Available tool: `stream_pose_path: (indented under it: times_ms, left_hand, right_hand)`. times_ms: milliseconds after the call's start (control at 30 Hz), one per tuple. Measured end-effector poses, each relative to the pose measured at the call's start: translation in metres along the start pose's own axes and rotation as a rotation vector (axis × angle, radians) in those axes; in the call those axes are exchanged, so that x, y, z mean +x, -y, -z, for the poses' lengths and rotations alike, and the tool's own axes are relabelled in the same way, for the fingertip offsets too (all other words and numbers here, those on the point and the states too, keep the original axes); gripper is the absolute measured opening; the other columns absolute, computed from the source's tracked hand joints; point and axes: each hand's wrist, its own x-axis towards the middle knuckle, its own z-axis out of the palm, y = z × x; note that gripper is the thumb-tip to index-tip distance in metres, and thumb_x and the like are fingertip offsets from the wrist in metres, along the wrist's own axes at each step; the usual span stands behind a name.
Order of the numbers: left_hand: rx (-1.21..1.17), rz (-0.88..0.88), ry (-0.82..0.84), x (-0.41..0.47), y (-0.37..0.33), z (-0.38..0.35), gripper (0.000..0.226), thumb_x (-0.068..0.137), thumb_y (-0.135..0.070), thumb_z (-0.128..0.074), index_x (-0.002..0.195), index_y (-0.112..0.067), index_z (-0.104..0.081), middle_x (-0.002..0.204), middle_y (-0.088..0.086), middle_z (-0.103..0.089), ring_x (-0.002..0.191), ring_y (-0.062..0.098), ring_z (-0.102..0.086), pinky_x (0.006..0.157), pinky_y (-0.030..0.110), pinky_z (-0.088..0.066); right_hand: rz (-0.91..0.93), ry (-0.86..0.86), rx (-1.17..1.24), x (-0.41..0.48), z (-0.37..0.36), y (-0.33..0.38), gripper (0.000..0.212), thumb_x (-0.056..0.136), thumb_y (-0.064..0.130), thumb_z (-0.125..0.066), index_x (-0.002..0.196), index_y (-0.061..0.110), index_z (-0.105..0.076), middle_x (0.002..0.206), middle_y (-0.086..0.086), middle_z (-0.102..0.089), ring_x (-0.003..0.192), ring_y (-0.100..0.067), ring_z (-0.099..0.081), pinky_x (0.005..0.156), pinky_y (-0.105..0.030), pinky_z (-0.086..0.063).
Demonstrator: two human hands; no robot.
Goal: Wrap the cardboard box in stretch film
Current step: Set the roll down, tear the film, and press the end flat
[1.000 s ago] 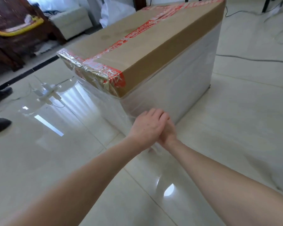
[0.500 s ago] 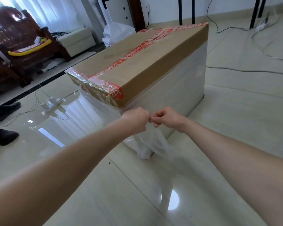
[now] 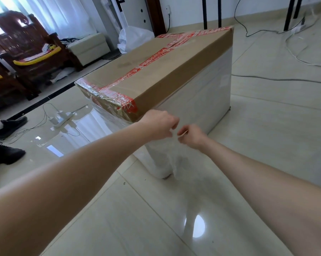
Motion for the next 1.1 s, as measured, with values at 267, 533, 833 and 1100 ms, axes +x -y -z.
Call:
stream_pose_path:
  times_ms: [267,533,833,1100]
  left_hand:
    - [0.500,-0.142,-0.065,-0.019,-0.005,-0.049,0.045,0.077,-0.037,-0.072,0.108,-0.009,-0.055,0.108,0.007,-0.050,0.098,0.024,-0.046,0.081,0.035,-0.039]
    - [0.304,0.035,-0.100,-0.007,0.001,-0.029,0.020,0.096,-0.017,-0.047,0.107,-0.017,-0.063,0.106,0.001,-0.060,0.098,0.022,-0.057,0.064,0.031,-0.037]
    - [0.197,0.071,-0.161,0.020,-0.002,0.011,0.026,0.099,-0.023,-0.043,0.109,-0.015,-0.066,0.100,-0.001,-0.052,0.093,0.020,-0.058,0.057,0.029,-0.039]
    - [0.047,0.109,-0.288,0.017,0.010,0.007,0.032,0.098,-0.035,-0.037,0.120,-0.016,-0.052,0.115,0.001,-0.059,0.105,0.021,-0.058,0.062,0.032,-0.044]
  right_hand:
    - [-0.137,-0.051,0.339,0.000,0.010,0.006,0.033,0.096,-0.003,-0.048,0.067,0.011,-0.044,0.062,-0.008,-0.043,0.029,-0.003,-0.046,0.027,-0.011,-0.031]
    - [-0.019,-0.082,0.141,0.007,0.019,-0.005,0.016,0.092,0.022,-0.062,0.100,0.008,-0.059,0.095,-0.013,-0.057,0.076,-0.015,-0.057,0.066,-0.023,-0.044]
    - [0.261,-0.135,-0.449,-0.007,0.006,0.013,0.084,0.065,0.075,-0.064,0.127,0.022,-0.047,0.126,0.000,-0.053,0.119,-0.022,-0.048,0.098,-0.040,-0.042]
    - [0.026,-0.247,-0.074,0.013,0.017,0.013,0.017,0.093,0.025,-0.057,0.097,0.020,-0.073,0.103,-0.005,-0.071,0.101,-0.026,-0.064,0.082,-0.029,-0.047]
